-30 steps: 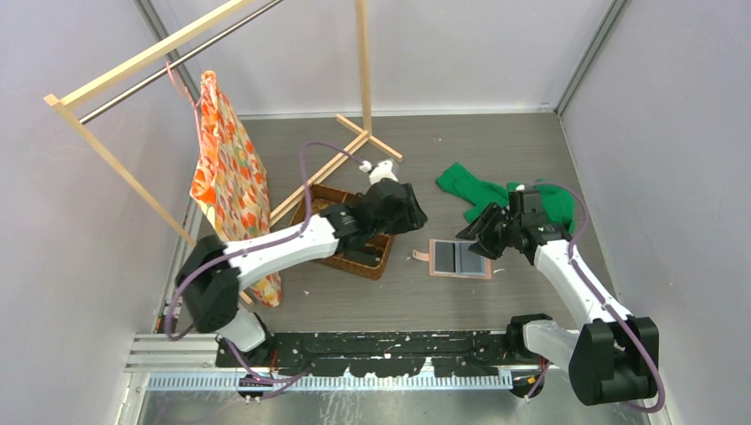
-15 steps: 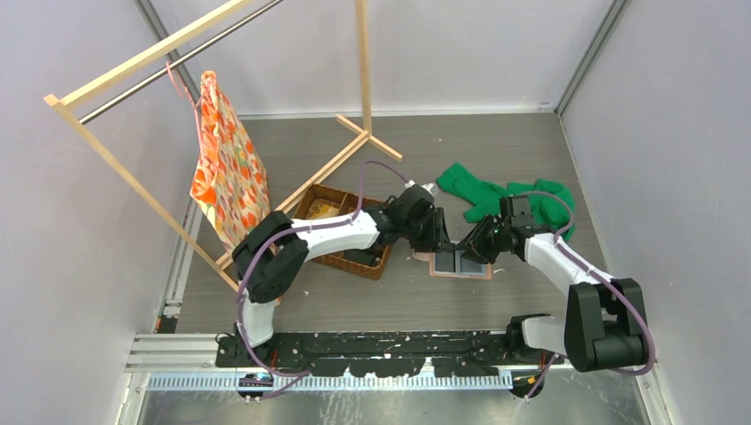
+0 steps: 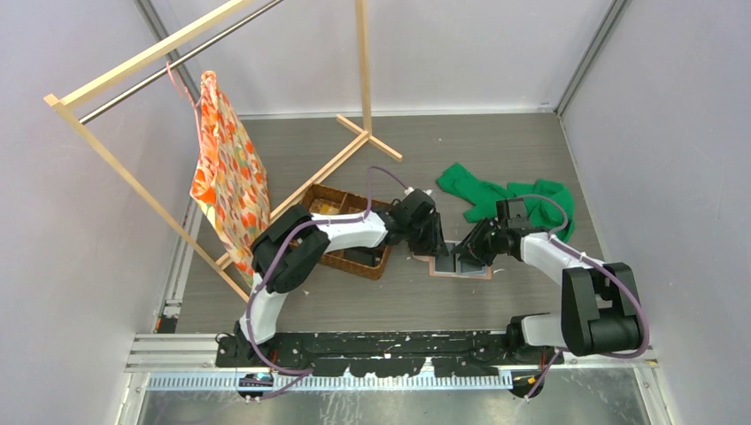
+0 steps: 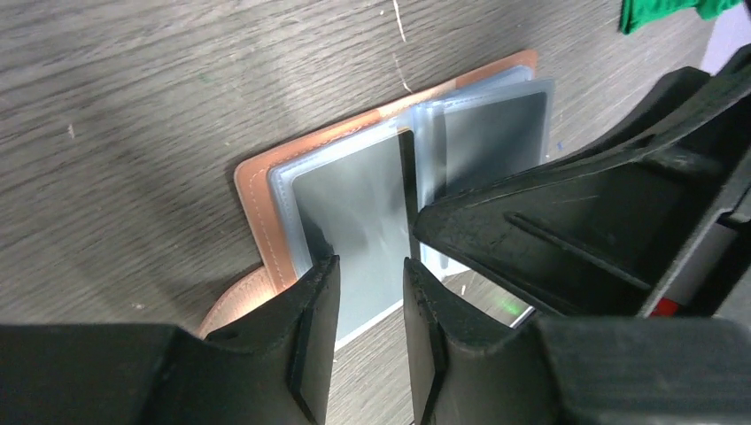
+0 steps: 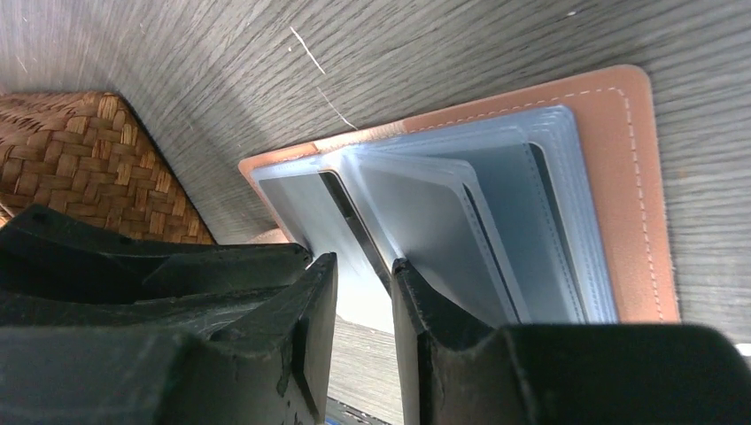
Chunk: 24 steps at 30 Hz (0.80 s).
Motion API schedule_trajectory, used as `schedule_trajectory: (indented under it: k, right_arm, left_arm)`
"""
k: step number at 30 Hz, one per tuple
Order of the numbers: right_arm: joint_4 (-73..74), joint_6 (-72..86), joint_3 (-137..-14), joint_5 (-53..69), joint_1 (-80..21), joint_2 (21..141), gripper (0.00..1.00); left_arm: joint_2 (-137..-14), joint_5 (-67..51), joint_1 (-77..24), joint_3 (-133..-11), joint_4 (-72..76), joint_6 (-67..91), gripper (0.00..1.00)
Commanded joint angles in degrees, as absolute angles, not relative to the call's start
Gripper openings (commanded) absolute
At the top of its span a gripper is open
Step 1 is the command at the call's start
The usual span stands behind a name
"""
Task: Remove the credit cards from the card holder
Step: Remove the credit card from the card holder.
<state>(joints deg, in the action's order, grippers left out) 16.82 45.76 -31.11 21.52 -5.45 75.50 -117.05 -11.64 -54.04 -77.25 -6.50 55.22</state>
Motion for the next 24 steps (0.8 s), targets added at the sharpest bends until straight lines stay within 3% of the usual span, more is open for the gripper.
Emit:
schedule_trajectory:
  k: [1,12,24]
  right_arm:
    - [14.1,44.7,-30.1,21.9,-5.3,76.5,0.34]
    - [13.9,44.7,-29.1,21.0,-5.3,76.0,0.34]
    - [20.5,42.3,-31.3,19.4,-5.3,64.6,0.34]
  left_arm:
    - [-118.1,-13.8,-53.3,-76.8,-3.2,56.1,0.34]
    - [-121.9,-18.8,-53.2,-75.7,2.4,59.6,0.31]
    - [-116.8,-15.3,-52.9,-74.1,-4.4,54.1,0.34]
